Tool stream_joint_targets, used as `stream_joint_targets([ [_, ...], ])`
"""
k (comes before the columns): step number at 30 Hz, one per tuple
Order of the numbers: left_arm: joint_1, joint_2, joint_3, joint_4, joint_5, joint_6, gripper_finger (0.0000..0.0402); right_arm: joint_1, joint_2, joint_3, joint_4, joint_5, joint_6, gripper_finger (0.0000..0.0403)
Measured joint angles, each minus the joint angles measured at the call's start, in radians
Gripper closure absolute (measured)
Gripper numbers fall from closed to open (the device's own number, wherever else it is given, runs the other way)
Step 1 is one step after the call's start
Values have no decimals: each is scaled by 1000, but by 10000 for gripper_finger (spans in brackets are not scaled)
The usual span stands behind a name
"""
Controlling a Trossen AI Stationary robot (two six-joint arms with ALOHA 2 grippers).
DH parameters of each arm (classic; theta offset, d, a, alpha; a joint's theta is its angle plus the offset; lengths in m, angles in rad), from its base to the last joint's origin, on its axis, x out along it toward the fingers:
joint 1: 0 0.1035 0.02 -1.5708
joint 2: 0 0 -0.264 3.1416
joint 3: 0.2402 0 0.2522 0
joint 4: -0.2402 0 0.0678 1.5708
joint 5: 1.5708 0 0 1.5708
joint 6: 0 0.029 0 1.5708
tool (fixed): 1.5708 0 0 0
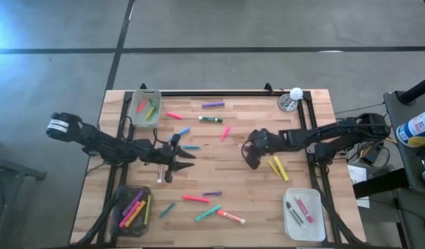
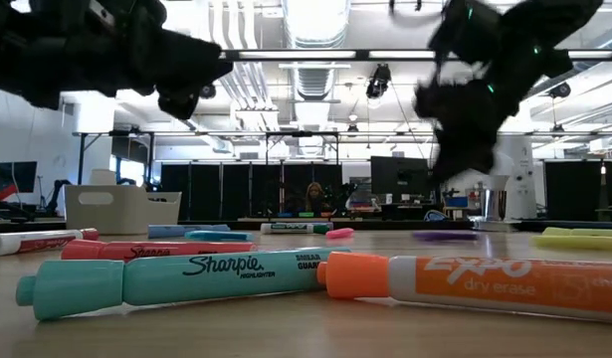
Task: Pick & Place Markers
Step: Put the right violet pen into the gray bin
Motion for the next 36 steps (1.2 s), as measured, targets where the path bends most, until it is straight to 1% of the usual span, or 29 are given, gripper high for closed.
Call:
stream_joint_targets([
  [3, 0, 12, 22, 26, 7, 2, 281, 59, 22, -27, 335, 27, -98, 395],
  [5, 0, 21, 32, 28, 8, 2, 284, 87, 47, -37, 466, 30, -144, 395],
  [6, 0, 24, 36, 27, 9, 1, 286, 95, 57, -37, 489, 30, -161, 394],
  [7, 0, 28, 37, 27, 11, -1, 286, 99, 65, -36, 474, 34, -173, 394],
  [9, 0, 35, 38, 29, 11, -1, 287, 99, 79, -24, 384, 43, -161, 394],
  [12, -1, 48, 35, 23, 11, -2, 287, 89, 90, -4, 181, 88, -93, 386],
  [15, 0, 61, 34, 21, 11, -3, 287, 79, 94, 11, -5, 147, -35, 367],
  [17, 0, 66, 34, 20, 11, -3, 287, 71, 93, 12, -64, 152, -18, 349],
  [23, 0, 72, 34, 21, 10, -3, 287, 32, 96, 8, -71, 150, -9, 291],
  [27, 0, 73, 34, 21, 10, -3, 287, -9, 121, 7, -64, 147, -40, 264],
  [30, 0, 73, 34, 19, 7, -3, 287, -43, 170, 7, -44, 85, -56, 254],
  [33, 0, 73, 34, 18, 7, -3, 287, -71, 230, 7, -8, 4, -86, 254],
  [36, 0, 73, 34, 5, 7, -3, 287, -81, 269, 10, 9, -4, -94, 265],
])
